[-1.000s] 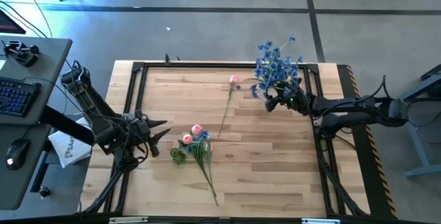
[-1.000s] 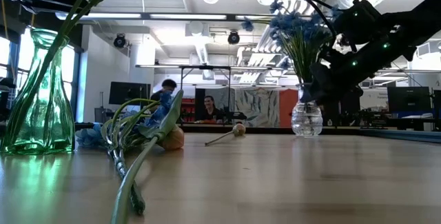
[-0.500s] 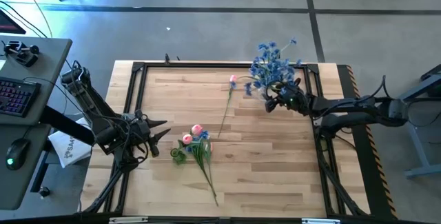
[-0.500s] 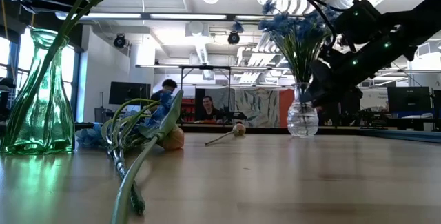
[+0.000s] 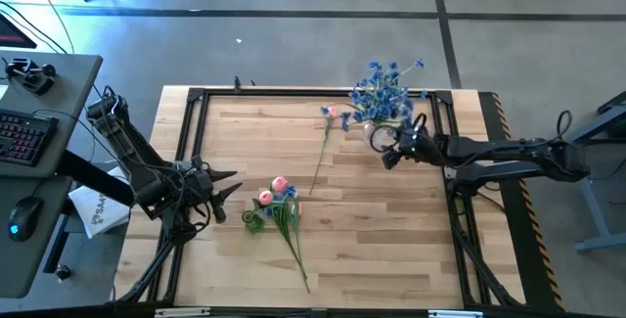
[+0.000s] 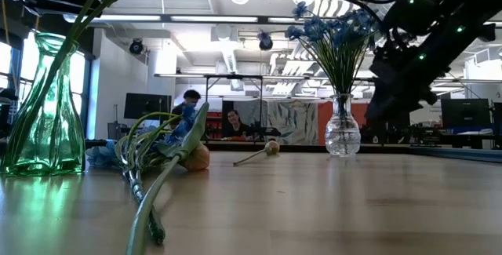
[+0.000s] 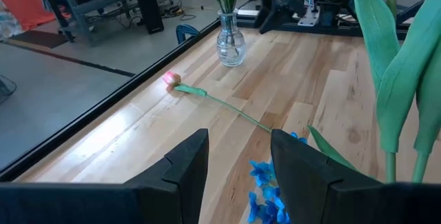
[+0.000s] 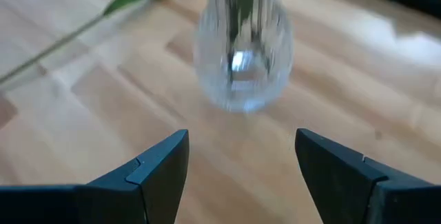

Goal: Sort flowers into vase by color
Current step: Put the top pink flower into the green vase

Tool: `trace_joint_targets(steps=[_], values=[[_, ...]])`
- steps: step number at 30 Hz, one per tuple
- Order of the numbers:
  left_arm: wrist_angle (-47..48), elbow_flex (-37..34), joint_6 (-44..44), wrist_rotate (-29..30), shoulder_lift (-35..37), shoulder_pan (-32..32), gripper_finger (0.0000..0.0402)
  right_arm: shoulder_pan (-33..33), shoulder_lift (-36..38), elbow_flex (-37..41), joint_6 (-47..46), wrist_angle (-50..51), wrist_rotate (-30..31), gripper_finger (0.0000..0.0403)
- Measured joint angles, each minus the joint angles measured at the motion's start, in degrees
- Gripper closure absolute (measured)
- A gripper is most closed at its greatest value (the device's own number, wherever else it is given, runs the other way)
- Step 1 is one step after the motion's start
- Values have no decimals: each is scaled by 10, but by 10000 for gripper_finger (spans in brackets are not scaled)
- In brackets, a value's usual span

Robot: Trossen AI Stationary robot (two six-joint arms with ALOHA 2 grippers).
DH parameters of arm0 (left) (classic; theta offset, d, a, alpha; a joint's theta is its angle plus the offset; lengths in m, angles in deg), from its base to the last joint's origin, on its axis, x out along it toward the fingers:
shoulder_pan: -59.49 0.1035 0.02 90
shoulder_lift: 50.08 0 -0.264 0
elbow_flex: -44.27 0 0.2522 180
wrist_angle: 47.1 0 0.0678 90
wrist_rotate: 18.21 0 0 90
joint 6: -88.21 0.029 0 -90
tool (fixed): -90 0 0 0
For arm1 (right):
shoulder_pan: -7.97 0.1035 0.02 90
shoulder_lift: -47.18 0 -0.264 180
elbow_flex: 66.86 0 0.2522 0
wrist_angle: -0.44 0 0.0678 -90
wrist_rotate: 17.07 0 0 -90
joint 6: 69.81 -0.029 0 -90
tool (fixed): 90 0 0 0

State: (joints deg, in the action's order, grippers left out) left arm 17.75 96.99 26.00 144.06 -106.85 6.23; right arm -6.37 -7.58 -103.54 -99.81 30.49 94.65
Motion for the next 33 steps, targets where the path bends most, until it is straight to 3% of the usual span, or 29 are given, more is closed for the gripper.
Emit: trace_joint_targets(steps=[5, 9, 14, 18, 23, 26, 28, 31, 33], values=[[0, 0, -2, 0, 0, 0, 258, 80, 7, 15, -80, 12, 8, 144], [0, 0, -28, 0, 0, 2, 258, 180, -18, 17, -176, 2, 33, 144], [0, 0, -66, 0, 0, 50, 258, 314, -110, 17, -236, -116, 79, 144], [11, 0, -47, -45, 1, 138, 258, 372, -206, 3, -223, -235, 128, 144], [-5, -14, 100, -108, 2, 296, 265, 380, -285, -39, -160, -243, 146, 144], [-87, -41, 230, -155, 2, 394, 270, 372, -300, -67, -140, -204, 134, 144], [-190, -66, 349, -230, 2, 460, 272, 368, -301, -81, -133, -176, 132, 144], [-415, -122, 532, -390, 0, 555, 272, 364, -295, -97, -130, -140, 132, 144], [-548, -153, 606, -481, -13, 616, 272, 365, -292, -101, -130, -130, 136, 144]])
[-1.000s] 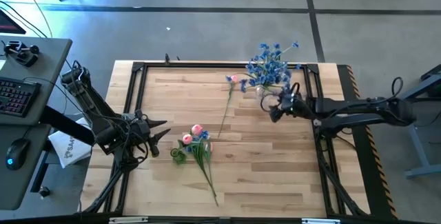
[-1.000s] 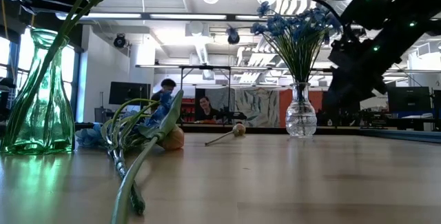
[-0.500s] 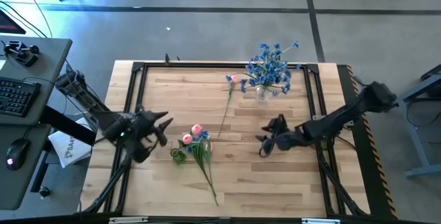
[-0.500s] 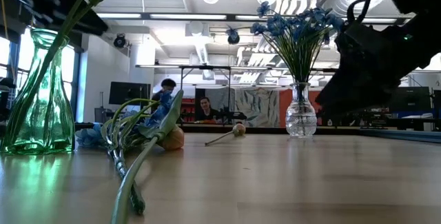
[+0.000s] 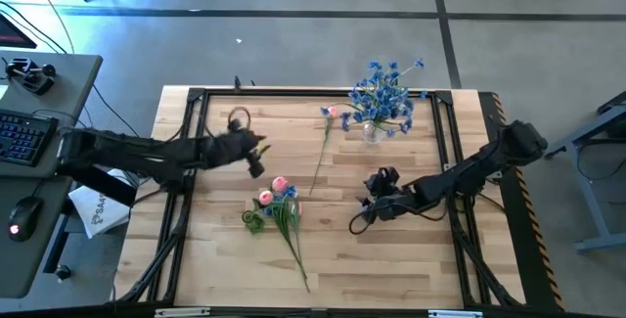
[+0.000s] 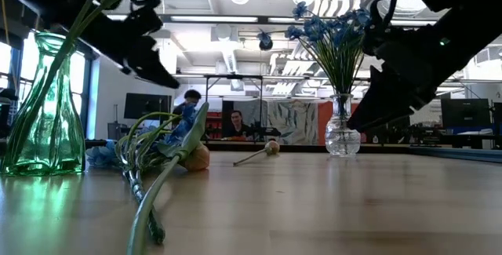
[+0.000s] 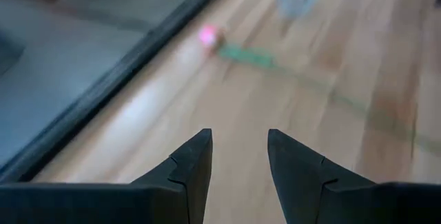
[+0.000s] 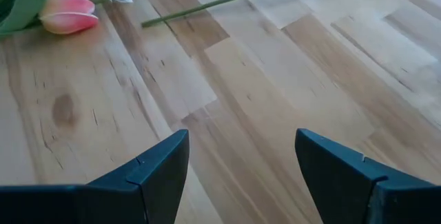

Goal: Sort flowers into vase by color
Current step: Put the top pink flower into the green vase

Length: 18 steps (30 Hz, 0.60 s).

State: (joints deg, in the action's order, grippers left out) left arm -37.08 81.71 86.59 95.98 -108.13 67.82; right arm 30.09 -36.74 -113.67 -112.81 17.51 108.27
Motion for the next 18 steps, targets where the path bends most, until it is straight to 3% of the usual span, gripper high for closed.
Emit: trace_joint_targets(steps=[5, 10, 13, 18], values=[[-203, -28, 98, -107, -84, 109, 273, -9, -5, 0, -22, -2, 4, 144], [-369, -28, 117, -156, -224, 132, 273, -51, -40, 1, -20, -59, -23, 144], [-397, -6, 102, -164, -304, 135, 273, -85, -83, 1, 14, -151, -57, 144], [-395, 69, 93, -188, -423, 135, 266, -124, -162, 1, 40, -281, -63, 144]])
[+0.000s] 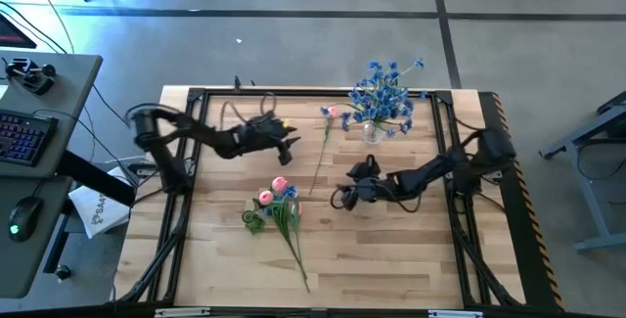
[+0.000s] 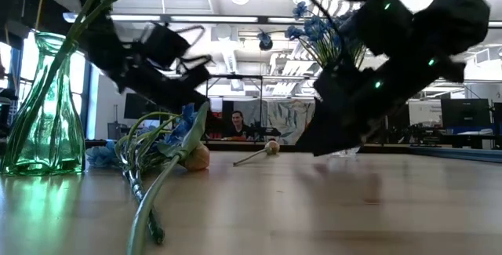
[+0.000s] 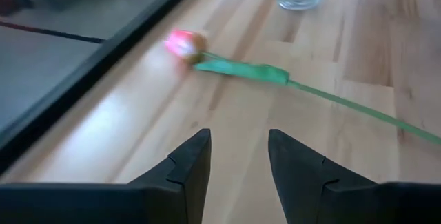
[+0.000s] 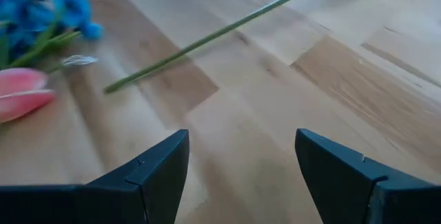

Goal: Sort flowers into vase by color
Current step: Put the top pink flower into the green vase

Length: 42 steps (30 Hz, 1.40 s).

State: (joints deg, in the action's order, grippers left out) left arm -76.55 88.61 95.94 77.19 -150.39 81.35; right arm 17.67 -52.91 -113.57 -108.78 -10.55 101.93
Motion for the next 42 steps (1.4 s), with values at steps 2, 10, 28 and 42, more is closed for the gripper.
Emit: trace_joint_targets(steps=[2, 10, 28, 42], values=[[1, 33, -1, -12, -40, 0, 256, -15, -25, -5, 0, -21, -4, 144], [38, 147, -52, -75, -145, -2, 200, -34, -87, -80, 54, 18, -4, 144], [95, 212, -148, -53, -157, -41, 177, 30, -44, -103, -15, 242, 39, 144], [215, 314, -137, 55, -226, -78, 212, 43, -40, -101, -13, 260, 45, 144]])
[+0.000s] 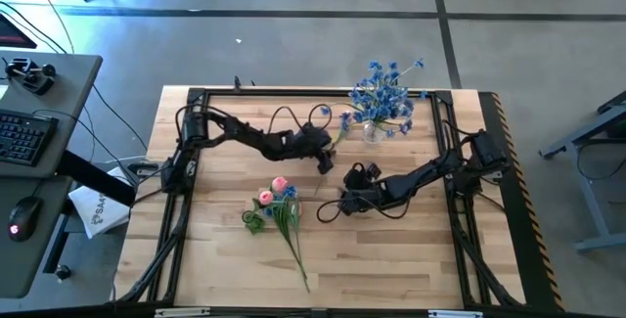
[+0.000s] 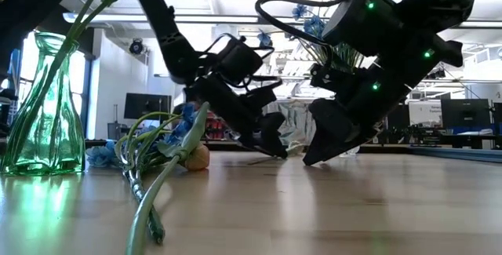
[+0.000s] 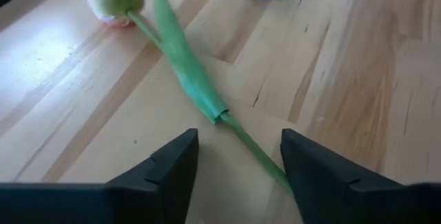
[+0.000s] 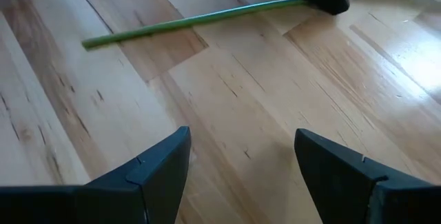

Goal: Sort flowers into vase by color
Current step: Put the top pink flower into the green vase

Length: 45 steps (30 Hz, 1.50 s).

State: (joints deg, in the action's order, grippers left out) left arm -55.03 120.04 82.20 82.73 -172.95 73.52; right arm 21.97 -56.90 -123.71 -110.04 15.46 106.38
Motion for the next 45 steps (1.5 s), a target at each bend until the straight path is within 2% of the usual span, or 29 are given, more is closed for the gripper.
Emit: trace_joint_targets(steps=[3, 9, 10, 14, 20, 23, 29, 36, 41, 45], values=[[41, 8, -6, -2, 3, 4, 254, 0, 0, 0, 0, 1, 0, 144], [101, 9, -15, -37, 17, 30, 381, 5, 0, 0, -1, 7, 2, 144], [104, 9, -14, -46, 17, 33, 390, 8, 0, 0, -1, 8, 5, 144], [116, 5, -27, -59, 31, 37, 396, 18, 0, 0, -5, 16, 17, 144], [162, -40, -28, -12, 97, 37, 400, 29, 0, 0, -9, 22, 27, 144], [168, -88, -23, 0, 155, 35, 401, 35, -1, 1, -9, 24, 36, 144], [152, -230, -50, 85, 308, 1, 401, 41, -1, 2, -9, 21, 47, 144], [42, -372, -59, 120, 526, -70, 402, 41, -2, 3, 35, -24, 54, 144], [-29, -419, 1, 154, 670, -132, 401, 41, -3, 3, 62, -50, 42, 144], [-83, -426, 50, 154, 766, -181, 401, 41, -3, 3, 63, -53, 42, 144]])
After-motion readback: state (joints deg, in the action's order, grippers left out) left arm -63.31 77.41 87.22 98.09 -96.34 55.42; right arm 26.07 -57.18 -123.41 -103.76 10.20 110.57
